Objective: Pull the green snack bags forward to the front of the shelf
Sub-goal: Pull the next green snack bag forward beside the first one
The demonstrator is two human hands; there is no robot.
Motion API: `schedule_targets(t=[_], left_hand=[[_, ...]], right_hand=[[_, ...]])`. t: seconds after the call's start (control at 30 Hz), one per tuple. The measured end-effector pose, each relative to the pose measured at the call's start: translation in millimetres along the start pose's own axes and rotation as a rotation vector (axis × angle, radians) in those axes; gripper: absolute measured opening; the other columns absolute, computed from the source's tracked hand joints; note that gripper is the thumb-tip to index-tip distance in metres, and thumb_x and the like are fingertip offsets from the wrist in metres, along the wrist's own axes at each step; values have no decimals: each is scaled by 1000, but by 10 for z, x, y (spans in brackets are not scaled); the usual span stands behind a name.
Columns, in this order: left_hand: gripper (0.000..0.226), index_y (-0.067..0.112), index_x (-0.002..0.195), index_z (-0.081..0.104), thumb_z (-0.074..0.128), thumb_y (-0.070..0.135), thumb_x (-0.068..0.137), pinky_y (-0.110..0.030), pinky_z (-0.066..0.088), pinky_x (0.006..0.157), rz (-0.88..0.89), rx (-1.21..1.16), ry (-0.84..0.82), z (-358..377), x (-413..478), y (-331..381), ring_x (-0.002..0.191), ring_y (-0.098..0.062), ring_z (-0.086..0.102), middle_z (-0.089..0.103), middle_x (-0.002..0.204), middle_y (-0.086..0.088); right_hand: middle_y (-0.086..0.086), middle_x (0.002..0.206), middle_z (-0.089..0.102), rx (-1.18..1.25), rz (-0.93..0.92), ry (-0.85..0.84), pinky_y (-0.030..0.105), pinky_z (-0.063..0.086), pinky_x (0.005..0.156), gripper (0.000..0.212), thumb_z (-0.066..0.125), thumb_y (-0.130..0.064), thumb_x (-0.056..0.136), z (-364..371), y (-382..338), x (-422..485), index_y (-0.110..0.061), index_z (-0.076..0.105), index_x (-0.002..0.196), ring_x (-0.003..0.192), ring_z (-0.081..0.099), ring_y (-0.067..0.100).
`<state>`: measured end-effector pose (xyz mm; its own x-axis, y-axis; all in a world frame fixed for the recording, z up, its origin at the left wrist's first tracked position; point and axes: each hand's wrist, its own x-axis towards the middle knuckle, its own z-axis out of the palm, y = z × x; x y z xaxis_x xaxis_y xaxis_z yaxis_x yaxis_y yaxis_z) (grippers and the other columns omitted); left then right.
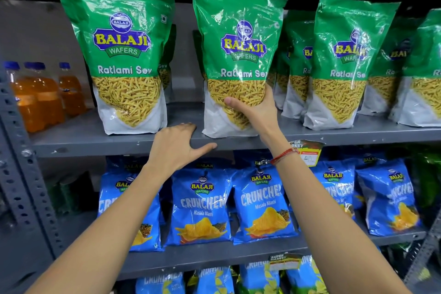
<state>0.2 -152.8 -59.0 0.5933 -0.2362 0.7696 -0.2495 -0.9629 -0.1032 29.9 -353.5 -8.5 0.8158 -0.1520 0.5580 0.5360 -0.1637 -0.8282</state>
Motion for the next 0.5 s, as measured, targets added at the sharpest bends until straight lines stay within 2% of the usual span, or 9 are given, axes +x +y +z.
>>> schedule_targets(t=[0.17,0.33,0.5], left_hand=[[96,9,99,67,17,86,71,-35,51,58,-4,2,-19,-23,-2,13,84,-28,67,71,103,-8],[88,10,95,66,24,84,72,-35,50,58,-8,13,-56,-35,-5,14,81,-27,66,71,99,-6],[85,11,92,64,25,83,72,-35,47,56,-13,22,-81,-38,-1,13,77,-27,65,70,94,-6]], right_hand=[[-1,132,57,-28,22,-4,33,46,106,106,90,-44,56,7,27,94,-19,36,143,121,57,16],[-1,133,56,-49,28,-19,31,45,104,107,90,-44,57,-8,66,154,-19,34,144,120,56,16],[-1,132,57,-55,23,-12,34,47,105,109,90,-47,54,-11,67,152,-19,34,143,120,57,16]])
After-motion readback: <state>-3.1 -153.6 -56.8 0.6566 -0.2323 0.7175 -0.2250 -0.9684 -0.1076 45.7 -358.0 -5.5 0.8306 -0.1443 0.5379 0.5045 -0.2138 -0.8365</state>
